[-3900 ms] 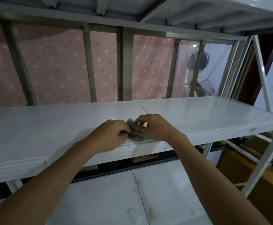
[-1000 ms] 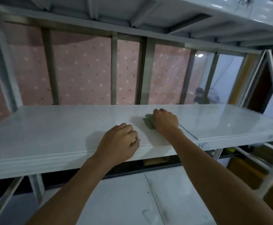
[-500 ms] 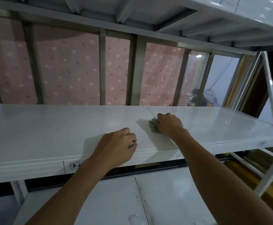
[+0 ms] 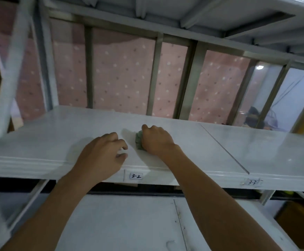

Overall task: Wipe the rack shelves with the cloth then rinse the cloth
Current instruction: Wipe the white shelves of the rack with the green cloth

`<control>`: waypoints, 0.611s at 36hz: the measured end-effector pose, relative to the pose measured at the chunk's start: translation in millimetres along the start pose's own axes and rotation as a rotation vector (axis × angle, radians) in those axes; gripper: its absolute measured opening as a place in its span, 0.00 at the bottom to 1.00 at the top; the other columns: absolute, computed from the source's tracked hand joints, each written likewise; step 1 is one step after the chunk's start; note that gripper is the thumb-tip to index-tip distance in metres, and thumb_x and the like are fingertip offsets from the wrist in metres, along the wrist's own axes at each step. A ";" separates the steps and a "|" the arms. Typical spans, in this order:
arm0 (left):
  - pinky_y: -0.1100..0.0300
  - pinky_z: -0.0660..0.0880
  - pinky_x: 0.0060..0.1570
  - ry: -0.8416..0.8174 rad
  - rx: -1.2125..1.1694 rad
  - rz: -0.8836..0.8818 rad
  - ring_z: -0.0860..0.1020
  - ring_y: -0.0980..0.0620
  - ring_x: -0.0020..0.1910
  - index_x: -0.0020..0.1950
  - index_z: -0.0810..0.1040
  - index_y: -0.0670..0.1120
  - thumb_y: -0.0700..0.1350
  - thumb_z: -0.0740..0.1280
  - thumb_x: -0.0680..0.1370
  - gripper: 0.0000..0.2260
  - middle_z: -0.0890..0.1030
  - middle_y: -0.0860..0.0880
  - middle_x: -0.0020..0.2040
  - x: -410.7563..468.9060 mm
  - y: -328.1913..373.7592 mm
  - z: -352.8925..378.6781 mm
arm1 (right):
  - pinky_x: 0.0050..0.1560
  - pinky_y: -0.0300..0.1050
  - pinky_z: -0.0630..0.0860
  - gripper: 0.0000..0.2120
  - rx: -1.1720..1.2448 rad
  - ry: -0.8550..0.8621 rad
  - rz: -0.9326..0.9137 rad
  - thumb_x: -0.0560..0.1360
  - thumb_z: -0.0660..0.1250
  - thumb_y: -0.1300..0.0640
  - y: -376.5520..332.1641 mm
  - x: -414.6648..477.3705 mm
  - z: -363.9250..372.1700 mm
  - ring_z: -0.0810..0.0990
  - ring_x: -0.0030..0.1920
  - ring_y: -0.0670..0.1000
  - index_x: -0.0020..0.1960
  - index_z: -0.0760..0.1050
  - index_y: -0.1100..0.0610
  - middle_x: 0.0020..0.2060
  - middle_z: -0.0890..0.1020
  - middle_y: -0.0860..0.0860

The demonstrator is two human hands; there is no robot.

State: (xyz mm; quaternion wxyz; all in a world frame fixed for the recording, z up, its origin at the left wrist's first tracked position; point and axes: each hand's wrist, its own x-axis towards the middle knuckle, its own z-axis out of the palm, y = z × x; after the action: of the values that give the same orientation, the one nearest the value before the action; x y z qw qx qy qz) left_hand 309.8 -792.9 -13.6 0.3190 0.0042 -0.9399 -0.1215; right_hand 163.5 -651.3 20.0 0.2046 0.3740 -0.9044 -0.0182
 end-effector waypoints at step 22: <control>0.49 0.81 0.34 0.295 0.264 -0.115 0.81 0.43 0.39 0.47 0.84 0.40 0.34 0.64 0.71 0.11 0.82 0.44 0.41 -115.6 -175.8 -102.3 | 0.42 0.48 0.70 0.17 0.377 -0.054 -0.223 0.78 0.62 0.55 -303.3 106.9 -26.5 0.76 0.46 0.57 0.65 0.68 0.62 0.51 0.78 0.58</control>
State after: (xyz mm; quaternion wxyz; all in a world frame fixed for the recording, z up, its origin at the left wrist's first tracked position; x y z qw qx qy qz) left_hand 451.1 -976.8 -45.0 0.4425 0.1175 -0.8889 -0.0134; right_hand 308.5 -939.5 26.0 0.1033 0.5027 -0.8501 0.1185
